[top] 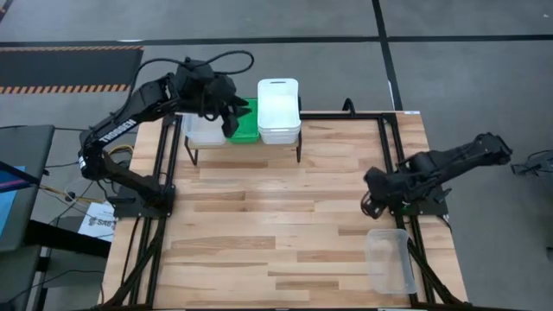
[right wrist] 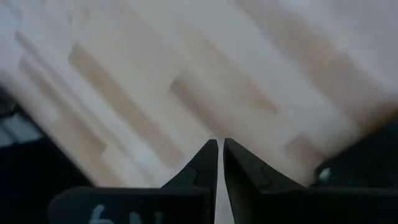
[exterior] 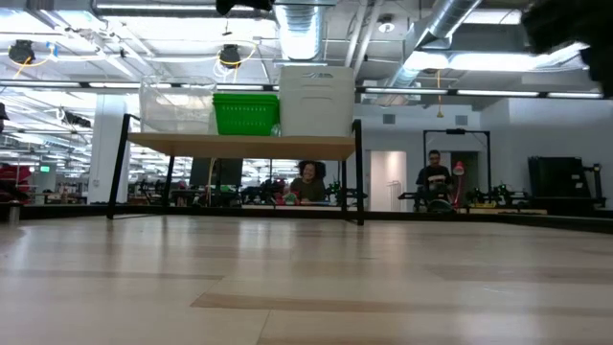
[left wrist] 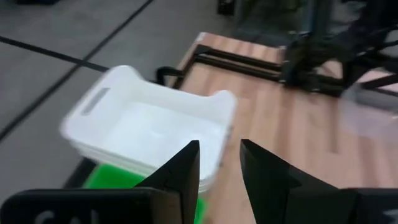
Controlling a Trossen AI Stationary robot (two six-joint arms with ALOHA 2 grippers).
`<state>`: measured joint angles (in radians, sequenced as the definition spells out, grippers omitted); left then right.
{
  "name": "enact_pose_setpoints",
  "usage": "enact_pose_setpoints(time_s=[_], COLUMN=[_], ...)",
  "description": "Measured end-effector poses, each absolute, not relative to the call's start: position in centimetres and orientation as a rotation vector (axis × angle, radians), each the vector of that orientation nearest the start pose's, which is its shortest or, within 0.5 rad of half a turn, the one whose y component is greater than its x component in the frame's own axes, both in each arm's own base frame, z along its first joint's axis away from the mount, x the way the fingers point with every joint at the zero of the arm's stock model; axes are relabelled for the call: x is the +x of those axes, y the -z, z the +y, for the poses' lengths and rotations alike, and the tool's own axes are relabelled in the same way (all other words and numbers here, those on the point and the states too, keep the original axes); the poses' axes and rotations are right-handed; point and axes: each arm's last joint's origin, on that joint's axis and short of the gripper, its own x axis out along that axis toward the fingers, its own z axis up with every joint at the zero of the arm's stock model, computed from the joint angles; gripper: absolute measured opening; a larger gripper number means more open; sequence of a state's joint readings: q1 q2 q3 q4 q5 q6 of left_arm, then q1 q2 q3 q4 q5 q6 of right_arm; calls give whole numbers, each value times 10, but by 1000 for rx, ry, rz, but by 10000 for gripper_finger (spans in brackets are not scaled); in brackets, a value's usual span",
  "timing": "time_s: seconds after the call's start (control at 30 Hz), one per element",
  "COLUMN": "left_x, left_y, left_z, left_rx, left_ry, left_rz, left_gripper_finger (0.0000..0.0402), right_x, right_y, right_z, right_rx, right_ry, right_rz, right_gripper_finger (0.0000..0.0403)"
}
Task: Stack baskets on shelf by color
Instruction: Stack the transparent bin on top of the transparent bins on the shelf
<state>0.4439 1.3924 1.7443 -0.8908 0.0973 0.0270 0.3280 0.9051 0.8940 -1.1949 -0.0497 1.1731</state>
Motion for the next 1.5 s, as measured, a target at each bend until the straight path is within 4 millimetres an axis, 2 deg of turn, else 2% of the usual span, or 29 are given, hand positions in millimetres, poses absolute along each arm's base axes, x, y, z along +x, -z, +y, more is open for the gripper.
enact_pose_setpoints(time_s=[0.37,0.57,0.77,0.97,1.13,1.33,1.5], left_x=[270,278,280,281,281,279,279], left_y=[-450,-448,-448,-447,-447,-447,-445], left_z=[71,44,29,23,18,11,5], left_rx=[-309,-336,-303,-293,-332,-459,-477], left_ry=[-198,-123,-67,-49,11,181,190], left_rz=[501,518,529,536,544,588,615], left_gripper_finger=[103,103,103,103,103,103,103], right_x=[103,97,115,148,195,272,321], right_y=[-280,-268,-242,-205,-174,-162,-182], right_z=[98,122,151,179,186,159,123], right_rx=[916,897,883,949,1046,1139,1044], right_ry=[255,383,536,648,593,303,183], right_rz=[1383,1447,1476,1455,1392,1123,923], right_gripper_finger=[52,52,52,52,52,52,52])
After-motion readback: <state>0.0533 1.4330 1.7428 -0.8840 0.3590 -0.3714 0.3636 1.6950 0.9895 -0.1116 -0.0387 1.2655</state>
